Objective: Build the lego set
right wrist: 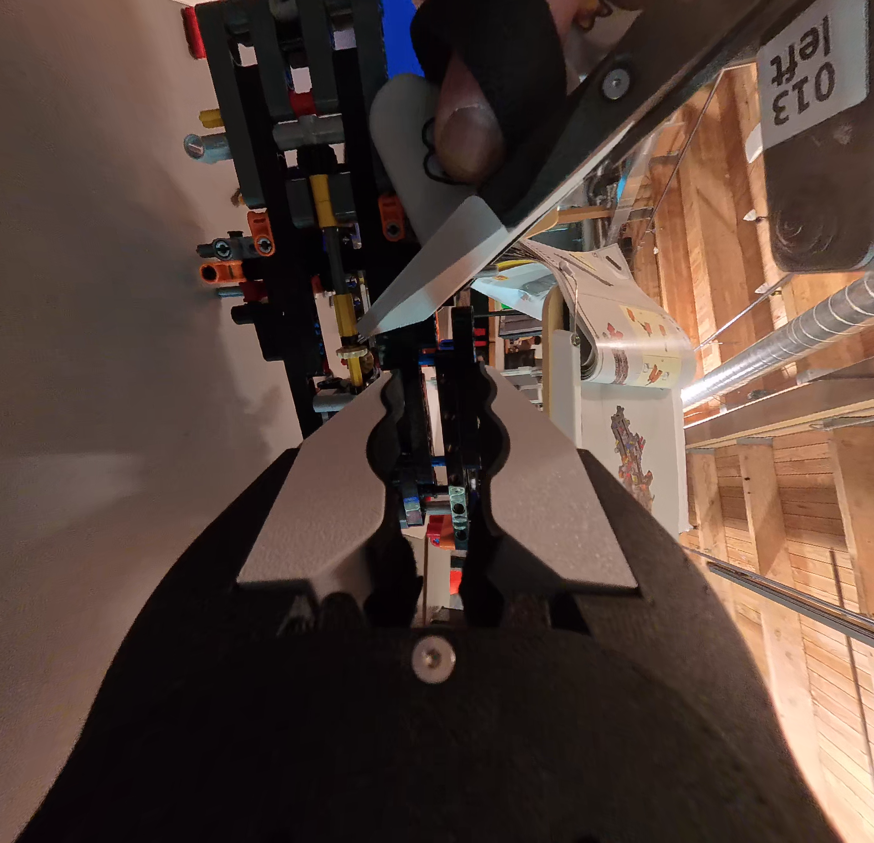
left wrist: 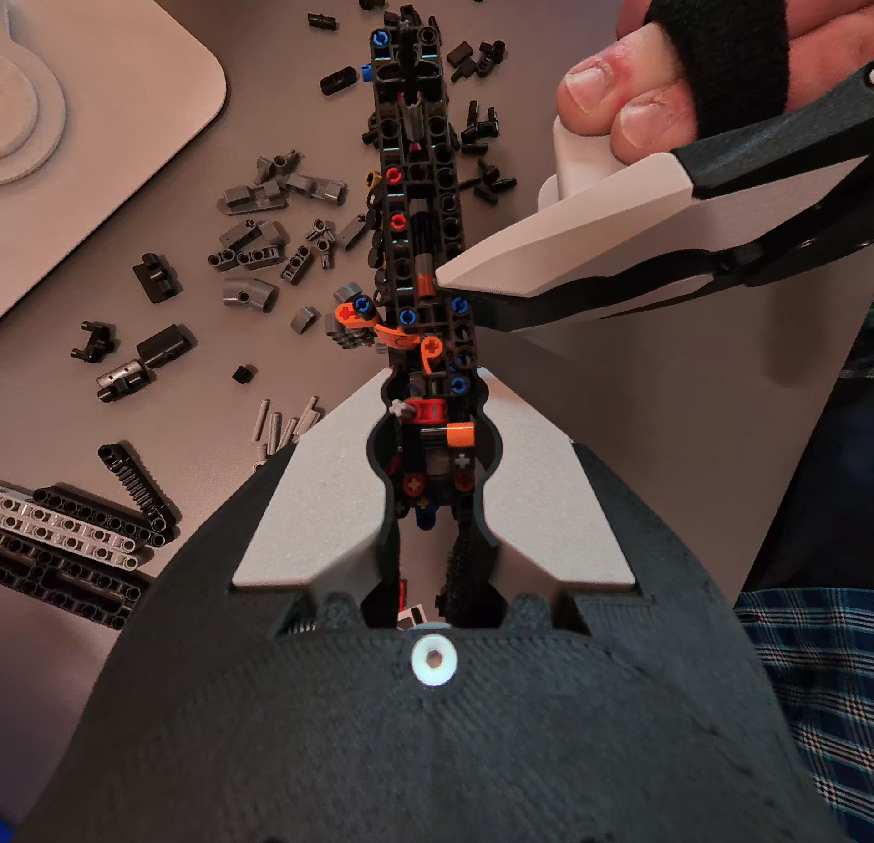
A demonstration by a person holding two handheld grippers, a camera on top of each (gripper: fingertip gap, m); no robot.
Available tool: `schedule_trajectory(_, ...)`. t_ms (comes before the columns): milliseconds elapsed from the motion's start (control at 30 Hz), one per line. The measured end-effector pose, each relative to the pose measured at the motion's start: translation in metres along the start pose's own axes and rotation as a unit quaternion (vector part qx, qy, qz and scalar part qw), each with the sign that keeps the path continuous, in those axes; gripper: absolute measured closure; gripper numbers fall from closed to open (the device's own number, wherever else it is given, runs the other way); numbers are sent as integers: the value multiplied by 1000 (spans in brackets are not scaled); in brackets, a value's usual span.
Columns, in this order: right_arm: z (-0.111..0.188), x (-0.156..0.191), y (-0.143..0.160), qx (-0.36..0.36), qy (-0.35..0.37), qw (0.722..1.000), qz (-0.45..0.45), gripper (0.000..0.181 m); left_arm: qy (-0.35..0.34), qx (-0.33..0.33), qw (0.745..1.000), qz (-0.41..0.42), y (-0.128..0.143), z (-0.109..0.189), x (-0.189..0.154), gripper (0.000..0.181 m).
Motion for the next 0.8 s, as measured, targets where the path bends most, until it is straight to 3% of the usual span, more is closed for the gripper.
schedule_trajectory(167,-1,-2,1,-6,-8,1000,-9,154,-1,-11,1000,6,0,0,0,154)
schedule_trajectory(267,1,-2,0,-9,-11,1000,-10,153,27,-30,999,24,-2,-1,-4,138)
schedule_trajectory(800,-1,-3,-3,-6,-27,999,-22,153,99,-81,985,116,2,4,7,148)
Point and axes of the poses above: each gripper's, where its closed fingertips meet, z back along the fingers, y out of its underside, x = y × z across the jaws, the point moved 7 cm from there along z, back along the fingers, and after that the axes turned 8 degrees about -y, right-handed, at the moved point
